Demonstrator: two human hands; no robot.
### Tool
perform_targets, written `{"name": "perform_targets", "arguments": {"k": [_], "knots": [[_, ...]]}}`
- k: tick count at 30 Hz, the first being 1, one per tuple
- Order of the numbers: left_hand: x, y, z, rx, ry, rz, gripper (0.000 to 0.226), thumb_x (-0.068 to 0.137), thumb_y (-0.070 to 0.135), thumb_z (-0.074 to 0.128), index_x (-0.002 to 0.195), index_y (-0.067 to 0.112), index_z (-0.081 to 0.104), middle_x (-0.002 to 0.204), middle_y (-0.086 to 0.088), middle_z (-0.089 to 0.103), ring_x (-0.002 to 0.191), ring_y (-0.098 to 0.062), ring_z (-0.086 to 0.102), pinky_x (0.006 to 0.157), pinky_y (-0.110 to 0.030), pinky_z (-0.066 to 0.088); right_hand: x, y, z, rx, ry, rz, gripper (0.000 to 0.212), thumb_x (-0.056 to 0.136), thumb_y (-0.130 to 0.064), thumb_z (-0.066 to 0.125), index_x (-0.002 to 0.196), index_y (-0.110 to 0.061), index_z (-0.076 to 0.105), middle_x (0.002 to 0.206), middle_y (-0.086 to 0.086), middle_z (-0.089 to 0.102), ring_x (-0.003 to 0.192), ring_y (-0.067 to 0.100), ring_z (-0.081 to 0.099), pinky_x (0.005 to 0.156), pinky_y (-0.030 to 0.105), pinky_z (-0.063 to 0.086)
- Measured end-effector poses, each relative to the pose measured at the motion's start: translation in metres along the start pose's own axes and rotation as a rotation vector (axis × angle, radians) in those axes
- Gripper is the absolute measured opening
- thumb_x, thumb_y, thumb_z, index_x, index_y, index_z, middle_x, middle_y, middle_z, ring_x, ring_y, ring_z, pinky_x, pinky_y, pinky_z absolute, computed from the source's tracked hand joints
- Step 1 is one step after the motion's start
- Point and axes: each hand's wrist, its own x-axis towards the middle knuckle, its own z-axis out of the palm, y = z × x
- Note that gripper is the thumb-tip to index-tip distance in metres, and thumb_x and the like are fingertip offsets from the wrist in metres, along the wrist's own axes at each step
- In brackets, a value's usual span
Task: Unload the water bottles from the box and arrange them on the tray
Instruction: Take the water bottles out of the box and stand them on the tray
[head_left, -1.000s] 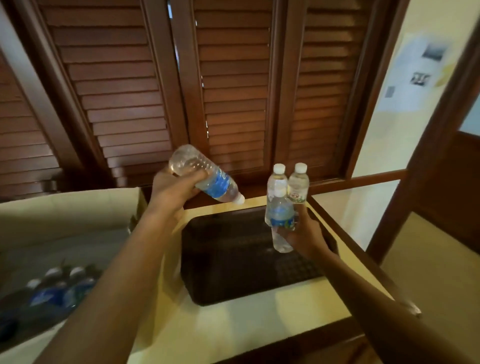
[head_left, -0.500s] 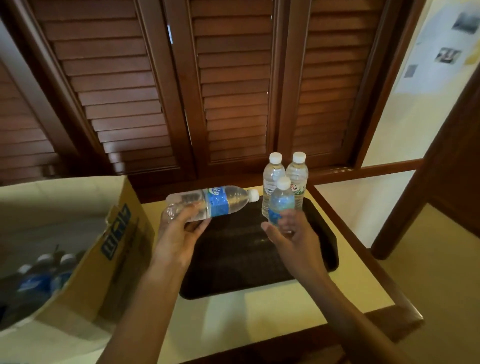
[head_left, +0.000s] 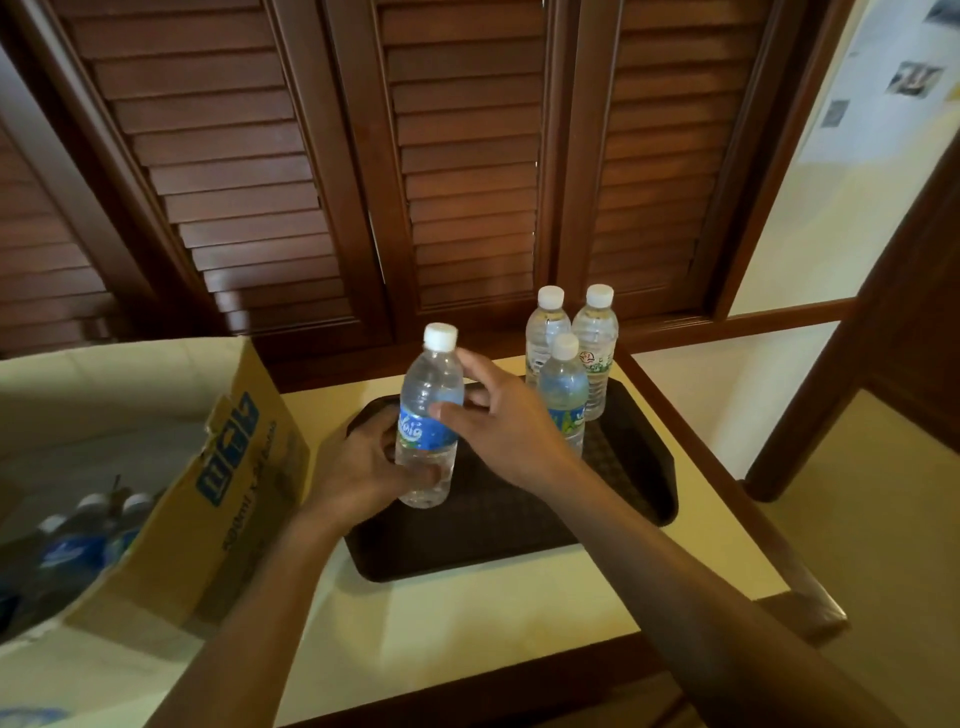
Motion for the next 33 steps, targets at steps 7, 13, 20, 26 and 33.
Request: {"name": "perform_targets", "arguments": {"k": [7,13,20,26,33], "knots": [[0.025,-0.015,0.045,-0.055,0.231,-0.039,0.076,0.075,0.038,0.088,0.139,0.023,0.051,0.126,0.005,0.065,0.104,-0.008,0.059,0.09,-0.024,0.052,-0.051,0.044,-0.015,-0.119,0.698,0.002,0.05,0.088,-0.023,0.079,0.131,-0.024,0.054,0.129,-0.008,0.055,0.12,0.006,0.055,0.092,0.026,0.056],[0.041,-0.016,0.071,-0.082,0.3,-0.072,0.073,0.075,0.028,0.089,0.137,0.02,0.053,0.128,0.0,0.067,0.116,-0.019,0.065,0.088,-0.025,0.048,-0.046,0.115,-0.028,-0.219,0.527,0.278,0.081,0.081,-0.033,0.085,0.147,-0.033,0.039,0.142,-0.008,0.047,0.129,0.014,0.053,0.101,0.039,0.054],[0.077,-0.016,0.074,-0.058,0.293,-0.137,0.074,0.074,0.026,0.089,0.138,0.022,0.052,0.133,-0.002,0.064,0.126,-0.023,0.06,0.099,-0.04,0.049,-0.021,0.126,-0.016,-0.21,0.394,0.242,0.065,0.089,-0.024,0.078,0.141,-0.038,0.043,0.138,-0.014,0.058,0.127,0.011,0.058,0.102,0.04,0.054],[0.096,-0.019,0.07,-0.039,0.298,-0.202,0.074,0.078,0.02,0.087,0.14,0.018,0.046,0.135,-0.006,0.064,0.126,-0.028,0.062,0.101,-0.046,0.053,0.016,0.127,0.018,-0.32,0.369,0.186,0.055,0.091,-0.026,0.075,0.138,-0.029,0.046,0.134,-0.007,0.061,0.126,0.016,0.06,0.099,0.036,0.054],[0.091,-0.018,0.063,-0.088,0.242,-0.205,0.08,0.078,0.022,0.087,0.145,0.024,0.044,0.139,-0.003,0.062,0.13,-0.024,0.059,0.105,-0.047,0.051,0.038,0.128,0.032,-0.367,0.407,0.225,0.047,0.093,-0.026,0.072,0.135,-0.025,0.05,0.129,-0.003,0.063,0.122,0.018,0.061,0.097,0.035,0.052]]}}
